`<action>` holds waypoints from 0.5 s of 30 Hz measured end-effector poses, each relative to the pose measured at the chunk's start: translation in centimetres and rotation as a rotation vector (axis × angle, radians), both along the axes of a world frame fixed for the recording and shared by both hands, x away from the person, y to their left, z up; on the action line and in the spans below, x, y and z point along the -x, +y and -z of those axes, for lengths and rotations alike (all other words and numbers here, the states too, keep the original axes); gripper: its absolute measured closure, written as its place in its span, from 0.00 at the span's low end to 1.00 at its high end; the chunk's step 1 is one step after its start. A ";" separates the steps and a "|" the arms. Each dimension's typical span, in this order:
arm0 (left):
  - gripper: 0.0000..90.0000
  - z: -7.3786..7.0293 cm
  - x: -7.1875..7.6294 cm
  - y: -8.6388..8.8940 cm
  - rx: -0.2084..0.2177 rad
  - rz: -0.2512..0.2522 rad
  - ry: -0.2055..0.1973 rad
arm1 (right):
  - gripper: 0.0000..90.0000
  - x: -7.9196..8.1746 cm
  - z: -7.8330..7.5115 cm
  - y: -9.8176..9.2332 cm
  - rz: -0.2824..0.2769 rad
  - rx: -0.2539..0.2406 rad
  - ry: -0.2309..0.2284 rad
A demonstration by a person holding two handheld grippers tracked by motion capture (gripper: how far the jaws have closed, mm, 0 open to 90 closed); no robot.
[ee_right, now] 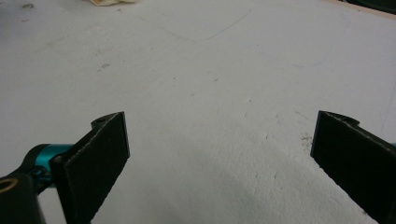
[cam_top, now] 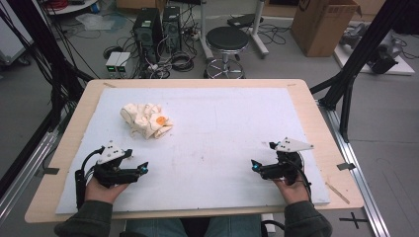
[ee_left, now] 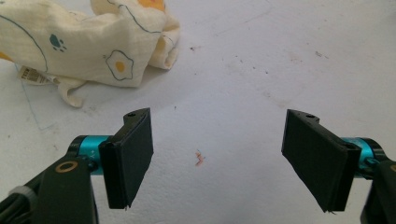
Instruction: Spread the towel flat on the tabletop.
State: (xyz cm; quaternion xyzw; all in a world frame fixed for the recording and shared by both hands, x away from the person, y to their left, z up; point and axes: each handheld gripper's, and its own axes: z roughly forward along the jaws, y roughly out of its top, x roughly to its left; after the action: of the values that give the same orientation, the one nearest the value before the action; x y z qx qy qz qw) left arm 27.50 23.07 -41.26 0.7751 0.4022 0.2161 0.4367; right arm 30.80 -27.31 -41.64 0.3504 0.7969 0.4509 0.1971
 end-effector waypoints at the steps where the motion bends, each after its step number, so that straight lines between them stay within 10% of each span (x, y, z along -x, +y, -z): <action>1: 0.28 0.0 0.0 0.0 0.001 0.000 0.001 | 0.04 0.0 0.0 0.0 0.004 -0.001 0.008; 15: 0.29 -0.1 0.0 -0.2 0.015 0.011 -0.005 | 0.04 0.1 0.0 -0.2 0.001 -0.011 0.001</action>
State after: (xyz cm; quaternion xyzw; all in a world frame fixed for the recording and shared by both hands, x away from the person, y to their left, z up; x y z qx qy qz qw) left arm 27.51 22.82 -41.17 0.7735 0.3984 0.2128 0.4446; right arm 30.67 -27.55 -41.62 0.3520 0.7944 0.4549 0.1950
